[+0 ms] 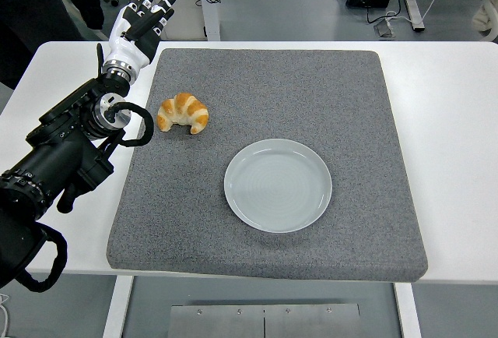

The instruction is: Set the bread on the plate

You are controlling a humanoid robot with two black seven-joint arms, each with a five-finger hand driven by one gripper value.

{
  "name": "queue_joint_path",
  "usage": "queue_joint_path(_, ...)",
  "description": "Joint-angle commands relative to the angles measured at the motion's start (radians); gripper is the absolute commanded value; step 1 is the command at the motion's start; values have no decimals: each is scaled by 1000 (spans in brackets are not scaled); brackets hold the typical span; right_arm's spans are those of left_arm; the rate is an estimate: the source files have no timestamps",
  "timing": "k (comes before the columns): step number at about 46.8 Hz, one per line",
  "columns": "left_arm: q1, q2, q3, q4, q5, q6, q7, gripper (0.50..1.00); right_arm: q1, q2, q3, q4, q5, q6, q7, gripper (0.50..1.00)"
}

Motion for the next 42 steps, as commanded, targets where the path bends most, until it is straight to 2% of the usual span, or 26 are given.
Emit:
queue_joint_path(1, -2, 1, 0, 0, 0, 0, 0, 971, 0, 0, 0, 0, 0, 0, 0, 1000)
queue_joint_path(14, 0, 1, -29, 0, 0, 0, 0, 971, 0, 0, 0, 0, 0, 0, 0, 1000)
queue_joint_path(25, -15, 12, 29, -3, 20, 6, 17, 969, 0, 0, 0, 0, 0, 0, 0, 1000)
queue_joint_path(42, -72, 165, 231, -97, 38, 12, 34, 968, 0, 0, 0, 0, 0, 0, 0, 1000)
